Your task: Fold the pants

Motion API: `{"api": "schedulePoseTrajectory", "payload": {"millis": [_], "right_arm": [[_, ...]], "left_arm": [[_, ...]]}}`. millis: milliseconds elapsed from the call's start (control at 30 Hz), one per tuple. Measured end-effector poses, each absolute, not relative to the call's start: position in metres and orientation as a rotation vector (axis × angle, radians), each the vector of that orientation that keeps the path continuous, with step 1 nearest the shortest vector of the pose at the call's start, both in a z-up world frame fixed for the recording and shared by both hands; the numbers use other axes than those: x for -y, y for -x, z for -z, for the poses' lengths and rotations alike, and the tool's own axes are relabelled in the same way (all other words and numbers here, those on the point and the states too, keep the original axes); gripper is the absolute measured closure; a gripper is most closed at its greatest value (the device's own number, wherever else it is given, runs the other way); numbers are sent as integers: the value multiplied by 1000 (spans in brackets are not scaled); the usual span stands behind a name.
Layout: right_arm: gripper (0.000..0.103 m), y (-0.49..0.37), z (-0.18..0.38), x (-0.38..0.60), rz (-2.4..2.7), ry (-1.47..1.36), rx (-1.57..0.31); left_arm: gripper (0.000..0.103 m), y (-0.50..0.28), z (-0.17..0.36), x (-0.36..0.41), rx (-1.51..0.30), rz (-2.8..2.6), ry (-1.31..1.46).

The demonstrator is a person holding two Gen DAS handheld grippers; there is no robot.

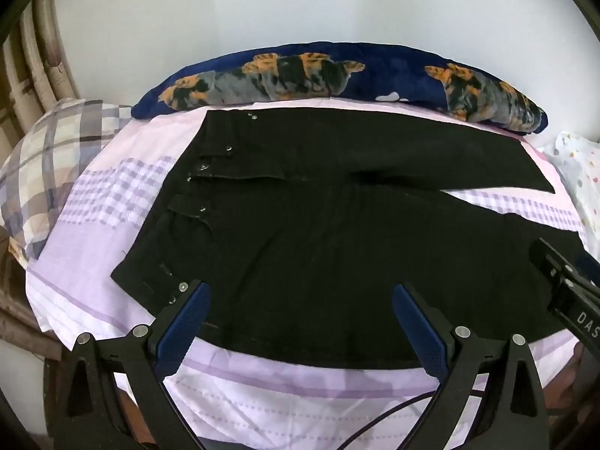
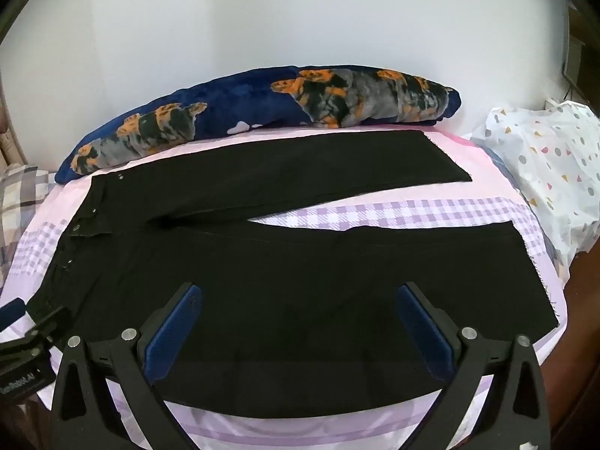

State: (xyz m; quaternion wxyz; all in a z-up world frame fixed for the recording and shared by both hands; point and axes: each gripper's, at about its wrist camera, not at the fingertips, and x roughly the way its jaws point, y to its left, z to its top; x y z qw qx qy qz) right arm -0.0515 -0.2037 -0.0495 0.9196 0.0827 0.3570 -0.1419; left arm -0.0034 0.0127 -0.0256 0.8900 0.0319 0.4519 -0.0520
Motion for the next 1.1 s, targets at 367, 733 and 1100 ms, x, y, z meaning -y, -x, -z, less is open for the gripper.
{"api": "schedulePoseTrajectory", "payload": {"millis": [367, 733, 1100], "right_arm": [[0, 52, 50, 204, 296, -176, -721], [0, 52, 49, 204, 303, -178, -726], [0, 51, 50, 205, 313, -171, -726]], "left_arm": [[6, 3, 29, -15, -934, 103, -65], [6, 2, 28, -14, -933, 101, -65], [6, 1, 28, -16, -928, 95, -66]]}}
